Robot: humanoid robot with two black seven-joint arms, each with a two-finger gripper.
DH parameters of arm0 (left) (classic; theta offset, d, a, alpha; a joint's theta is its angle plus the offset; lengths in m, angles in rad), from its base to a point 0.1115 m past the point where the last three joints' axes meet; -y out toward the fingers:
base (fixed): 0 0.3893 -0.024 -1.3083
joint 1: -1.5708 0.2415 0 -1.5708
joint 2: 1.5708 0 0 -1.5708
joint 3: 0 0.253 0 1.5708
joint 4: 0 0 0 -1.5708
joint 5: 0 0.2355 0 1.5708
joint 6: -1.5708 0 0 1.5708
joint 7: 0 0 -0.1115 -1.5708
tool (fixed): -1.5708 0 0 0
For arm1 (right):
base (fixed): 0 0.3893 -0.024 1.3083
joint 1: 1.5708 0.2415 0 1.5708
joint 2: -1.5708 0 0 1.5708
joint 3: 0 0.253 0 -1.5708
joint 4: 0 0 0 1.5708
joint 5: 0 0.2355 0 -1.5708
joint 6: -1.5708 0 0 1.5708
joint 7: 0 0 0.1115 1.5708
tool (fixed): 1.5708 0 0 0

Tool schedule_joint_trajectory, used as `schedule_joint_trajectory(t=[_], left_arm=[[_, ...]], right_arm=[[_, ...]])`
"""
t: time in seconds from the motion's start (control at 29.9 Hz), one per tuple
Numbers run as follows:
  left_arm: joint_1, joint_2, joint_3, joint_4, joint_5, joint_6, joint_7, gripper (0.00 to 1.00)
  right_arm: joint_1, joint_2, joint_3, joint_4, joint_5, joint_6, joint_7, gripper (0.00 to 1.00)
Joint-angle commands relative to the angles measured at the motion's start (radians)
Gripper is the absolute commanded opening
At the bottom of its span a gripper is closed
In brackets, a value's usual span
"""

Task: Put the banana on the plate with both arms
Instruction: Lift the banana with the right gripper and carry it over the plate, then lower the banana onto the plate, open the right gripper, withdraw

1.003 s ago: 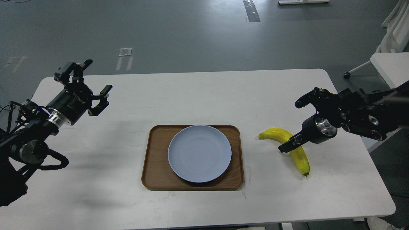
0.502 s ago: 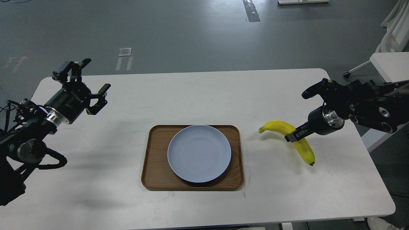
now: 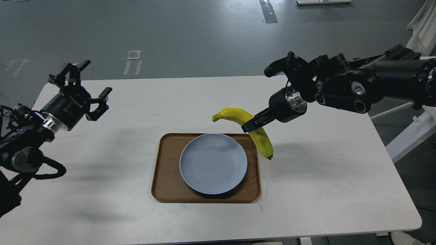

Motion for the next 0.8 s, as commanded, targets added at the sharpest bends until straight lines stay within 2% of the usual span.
schedule_joint_trajectory(t=[0.0,0.1,0.33,0.47,0.54,0.67,0.74,0.77], left_arm=[[0.000,0.002,-0.008,0.000,0.000,0.000,-0.002,0.98],[0.000,0.005,-0.008,0.000,-0.001,0.000,-0.002,0.98],[0.003,0.011,-0.010,-0.002,-0.001,0.000,-0.002,0.98],[0.003,0.017,-0.010,-0.002,-0.001,0.000,-0.002,0.98],[0.003,0.017,-0.010,-0.002,-0.001,0.000,-0.002,0.98],[0.003,0.017,-0.010,-0.002,-0.001,0.000,-0.002,0.98],[0.003,0.017,-0.010,-0.002,-0.001,0.000,-0.002,0.98],[0.003,0.017,-0.010,-0.002,-0.001,0.000,-0.002,0.98]], right_arm=[[-0.027,0.109,-0.032,-0.040,0.080,-0.001,0.000,0.12],[-0.055,0.148,-0.036,-0.075,0.094,-0.001,0.000,0.13],[-0.109,0.148,-0.066,-0.126,0.096,-0.001,0.000,0.14],[-0.116,0.148,-0.066,-0.129,0.096,-0.001,0.000,0.18],[-0.118,0.148,-0.066,-0.130,0.096,-0.001,0.000,0.22],[-0.118,0.148,-0.065,-0.129,0.141,-0.001,0.000,0.36],[-0.118,0.148,-0.065,-0.129,0.158,-0.001,0.000,0.37],[-0.118,0.148,-0.065,-0.129,0.169,-0.001,0.000,0.43]])
